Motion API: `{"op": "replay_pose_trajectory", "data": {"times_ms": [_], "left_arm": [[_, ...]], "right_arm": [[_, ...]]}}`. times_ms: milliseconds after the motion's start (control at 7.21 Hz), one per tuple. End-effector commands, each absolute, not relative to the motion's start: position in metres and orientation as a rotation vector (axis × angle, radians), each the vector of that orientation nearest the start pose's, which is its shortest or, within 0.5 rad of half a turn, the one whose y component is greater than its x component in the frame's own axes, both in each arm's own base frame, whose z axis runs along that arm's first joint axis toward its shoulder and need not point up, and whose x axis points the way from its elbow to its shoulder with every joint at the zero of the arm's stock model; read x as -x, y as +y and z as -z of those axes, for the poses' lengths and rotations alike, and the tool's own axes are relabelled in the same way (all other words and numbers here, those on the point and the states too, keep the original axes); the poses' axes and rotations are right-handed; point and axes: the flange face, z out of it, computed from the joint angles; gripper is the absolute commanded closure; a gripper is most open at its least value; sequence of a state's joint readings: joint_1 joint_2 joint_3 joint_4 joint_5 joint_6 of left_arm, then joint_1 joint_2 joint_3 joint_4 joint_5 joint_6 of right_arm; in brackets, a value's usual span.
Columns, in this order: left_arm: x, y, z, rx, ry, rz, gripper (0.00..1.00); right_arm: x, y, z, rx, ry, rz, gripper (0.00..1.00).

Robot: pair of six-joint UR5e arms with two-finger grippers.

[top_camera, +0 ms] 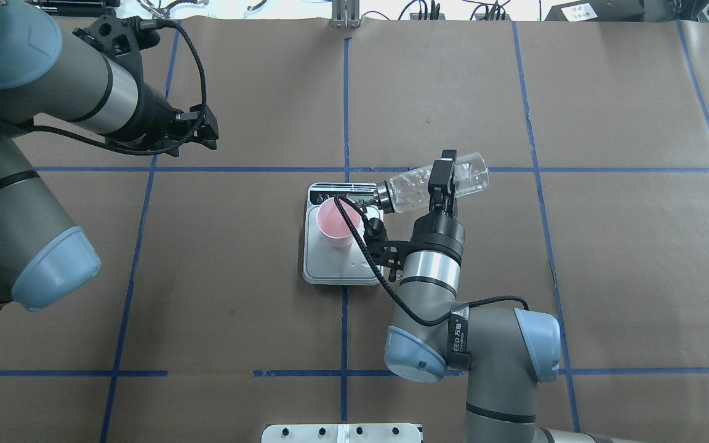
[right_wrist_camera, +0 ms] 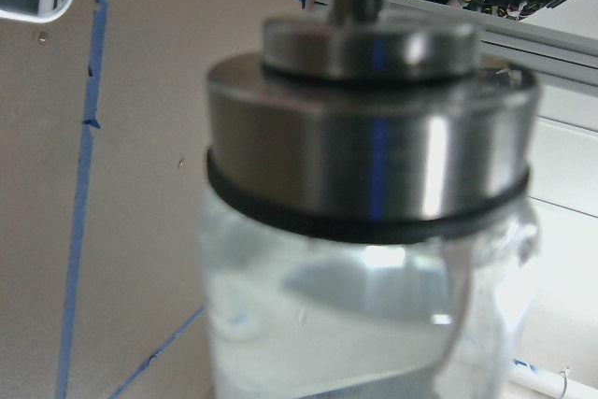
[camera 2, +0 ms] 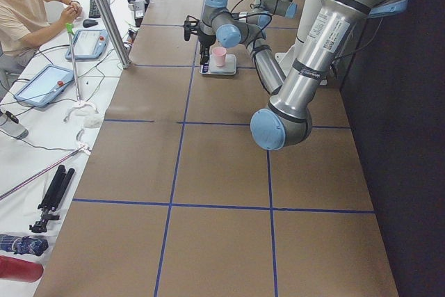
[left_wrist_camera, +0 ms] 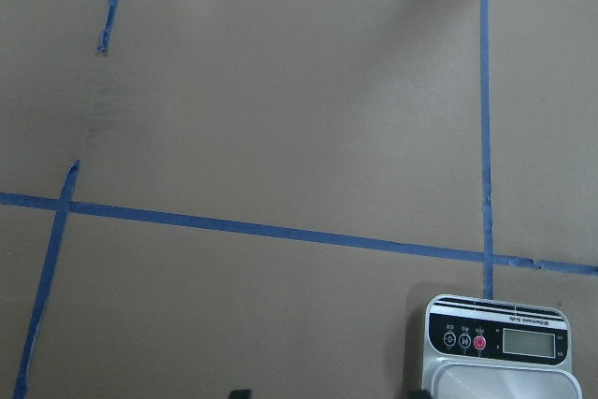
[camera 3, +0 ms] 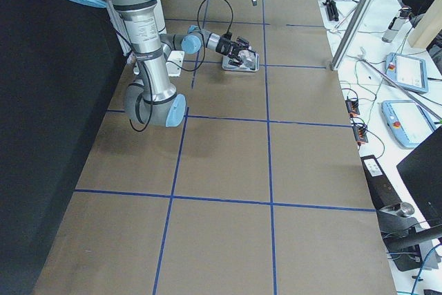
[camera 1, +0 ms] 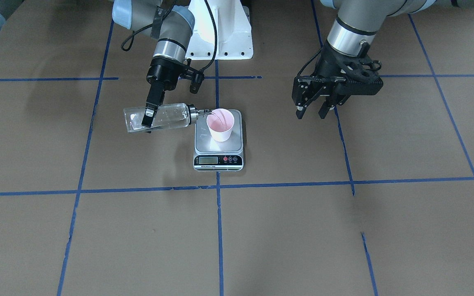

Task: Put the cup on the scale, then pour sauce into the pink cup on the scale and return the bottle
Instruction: 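Tilt the bottle spout down into the pink cup with the right gripper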

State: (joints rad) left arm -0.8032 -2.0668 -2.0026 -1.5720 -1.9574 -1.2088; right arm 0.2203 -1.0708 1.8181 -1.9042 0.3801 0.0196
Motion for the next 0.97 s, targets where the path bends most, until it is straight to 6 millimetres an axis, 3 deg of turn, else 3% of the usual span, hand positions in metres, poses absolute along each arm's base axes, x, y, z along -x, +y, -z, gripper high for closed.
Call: {"op": "replay_pose_trajectory", "data": {"times_ms": [0,832], "left_arm": [[-0.3286,-0.4776,-0.1991,-0.203,0.961,0.226,0.36],[-0.3304,-0.4768,-0.1992,-0.200,0.963,0.223,0.35]], "right_arm": [[0.5315,-0.3537,-0.2617,-1.047,0.746,0.955,1.00],[0.5272,-0.3577,-0.2559,-1.036,0.784,0.989,1.00]]}}
